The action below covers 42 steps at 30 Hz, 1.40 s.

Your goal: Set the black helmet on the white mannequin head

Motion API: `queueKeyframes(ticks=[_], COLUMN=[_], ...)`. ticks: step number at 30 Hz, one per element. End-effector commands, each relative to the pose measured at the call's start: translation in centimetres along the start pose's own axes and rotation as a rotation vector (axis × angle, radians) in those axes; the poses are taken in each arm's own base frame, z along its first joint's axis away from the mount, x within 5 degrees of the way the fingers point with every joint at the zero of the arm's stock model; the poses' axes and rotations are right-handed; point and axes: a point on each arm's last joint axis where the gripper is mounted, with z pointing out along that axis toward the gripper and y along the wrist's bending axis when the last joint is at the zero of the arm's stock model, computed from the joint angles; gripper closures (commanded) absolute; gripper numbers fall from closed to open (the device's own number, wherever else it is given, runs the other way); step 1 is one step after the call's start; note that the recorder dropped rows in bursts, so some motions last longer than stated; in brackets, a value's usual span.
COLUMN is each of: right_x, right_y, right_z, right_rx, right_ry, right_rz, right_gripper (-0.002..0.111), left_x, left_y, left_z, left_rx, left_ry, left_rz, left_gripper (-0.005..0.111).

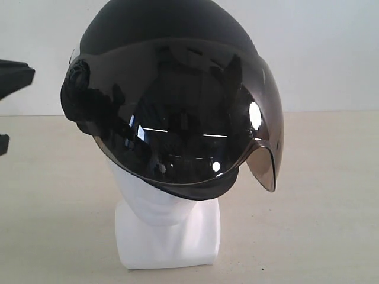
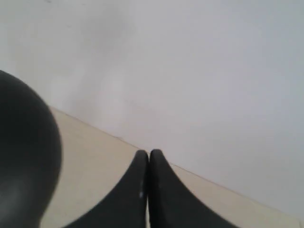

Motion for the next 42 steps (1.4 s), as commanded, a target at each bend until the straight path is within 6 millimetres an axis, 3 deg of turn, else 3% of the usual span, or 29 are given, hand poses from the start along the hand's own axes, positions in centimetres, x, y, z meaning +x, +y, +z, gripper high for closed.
queueKeyframes(ticks=[1,6,8,20,23,27,30,37,42], right_x=[4.2,9.2,10.6,16.2,17.2,20.5,22.2,23.2,22.9], right_y=[-2.6,-2.2,-1.8,2.1,3.4,4.7,6.5,9.2,9.8], right_z=[-3.0,-3.8,-3.9,-2.1,-1.7,-1.2,-0.2,2.4,2.5], right_rx=[0.198,0.182,0.163,-0.080,-0.188,-0.241,-0.357,-0.499,-0.553], right_ry=[0.020,0.079,0.107,0.175,0.135,0.172,0.160,0.192,0.147], right_rz=[0.188,0.241,0.264,0.346,0.373,0.336,0.294,0.139,0.145], right_gripper=[0.109,0.109,0.109,0.109,0.109,0.109,0.109,0.109,0.109], left_x=[-1.4,-3.8,-5.9,-13.4,-13.7,-12.8,-12.5,-12.2,-11.7], left_y=[0.1,0.1,0.2,1.7,1.8,2.0,1.3,1.2,1.1], left_z=[-2.3,-3.6,-4.3,-3.8,-2.4,0.2,1.4,2.0,2.9], left_rx=[-0.052,-0.001,0.063,0.334,0.411,0.453,0.587,0.612,0.639], left_ry=[-0.079,-0.181,-0.255,-0.415,-0.402,-0.345,-0.339,-0.333,-0.314], left_rz=[-0.043,-0.042,-0.029,-0.114,-0.126,-0.166,-0.124,-0.109,-0.123], left_gripper=[0.102,0.102,0.102,0.102,0.102,0.102,0.102,0.102,0.102])
